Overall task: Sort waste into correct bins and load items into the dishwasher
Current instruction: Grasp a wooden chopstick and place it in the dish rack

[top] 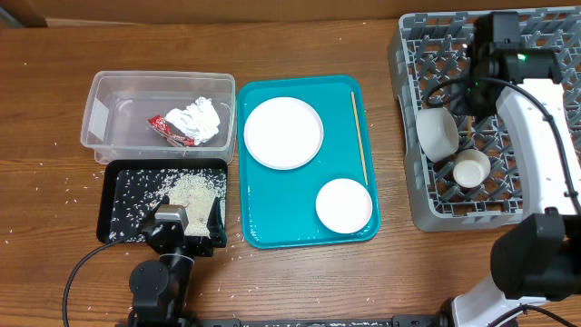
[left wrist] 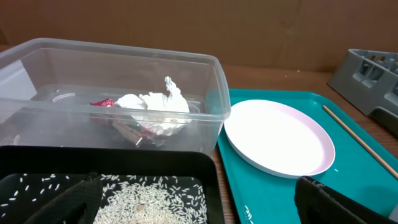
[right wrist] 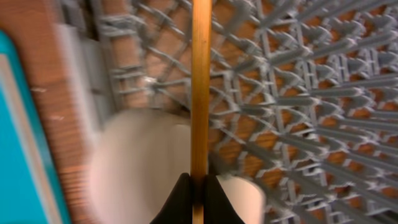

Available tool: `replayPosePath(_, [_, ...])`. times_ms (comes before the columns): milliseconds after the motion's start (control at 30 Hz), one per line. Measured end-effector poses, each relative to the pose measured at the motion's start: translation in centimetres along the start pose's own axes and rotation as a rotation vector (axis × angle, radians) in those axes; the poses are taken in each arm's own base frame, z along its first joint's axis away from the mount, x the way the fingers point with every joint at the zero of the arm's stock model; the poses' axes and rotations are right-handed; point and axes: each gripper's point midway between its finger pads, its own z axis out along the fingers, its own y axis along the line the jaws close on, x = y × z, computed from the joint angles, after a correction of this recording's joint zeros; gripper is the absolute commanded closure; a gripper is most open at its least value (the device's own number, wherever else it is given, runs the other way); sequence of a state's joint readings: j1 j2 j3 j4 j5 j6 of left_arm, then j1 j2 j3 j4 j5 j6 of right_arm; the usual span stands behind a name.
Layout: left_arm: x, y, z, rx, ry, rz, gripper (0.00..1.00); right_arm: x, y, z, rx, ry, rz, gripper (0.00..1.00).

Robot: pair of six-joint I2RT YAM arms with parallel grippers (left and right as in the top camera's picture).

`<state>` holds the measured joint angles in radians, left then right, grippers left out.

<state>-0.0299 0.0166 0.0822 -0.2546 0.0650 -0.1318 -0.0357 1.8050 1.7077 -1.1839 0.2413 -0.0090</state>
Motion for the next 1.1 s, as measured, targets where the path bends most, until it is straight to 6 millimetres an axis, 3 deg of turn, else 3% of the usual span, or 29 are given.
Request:
replayPosePath(133, [0.0, 0.0, 0.0, 0.000, 0.000, 0.000, 0.00, 1.3, -3.0, 2.2, 0.089, 0.041, -0.007, 0.96])
replayPosePath(467, [0.0, 0.0, 0.0, 0.000, 0.000, 0.000, 0.00, 5.7, -6.0, 5.0, 0.257, 0.162, 0.032, 0.94])
replayPosePath(700, [0.0, 0.0, 0.0, 0.000, 0.000, 0.000, 0.00, 4.9, -6.9, 5.0, 0.313, 0.124, 0.062, 0.80])
replayPosePath(833, [0.0, 0.0, 0.0, 0.000, 0.000, 0.000, 0.00, 4.8, -6.1, 4.9, 0.298, 0.120, 0.045, 0.75])
replayPosePath(933, [0.0, 0.0, 0.0, 0.000, 0.000, 0.000, 0.00, 4.6, -4.5, 4.8, 0.271, 0.111, 0.013, 0.75])
replayPosePath(1100, [0.0, 0.0, 0.0, 0.000, 0.000, 0.000, 0.00, 4.4, 1.2, 4.1, 0.129, 0.083, -0.073, 0.74])
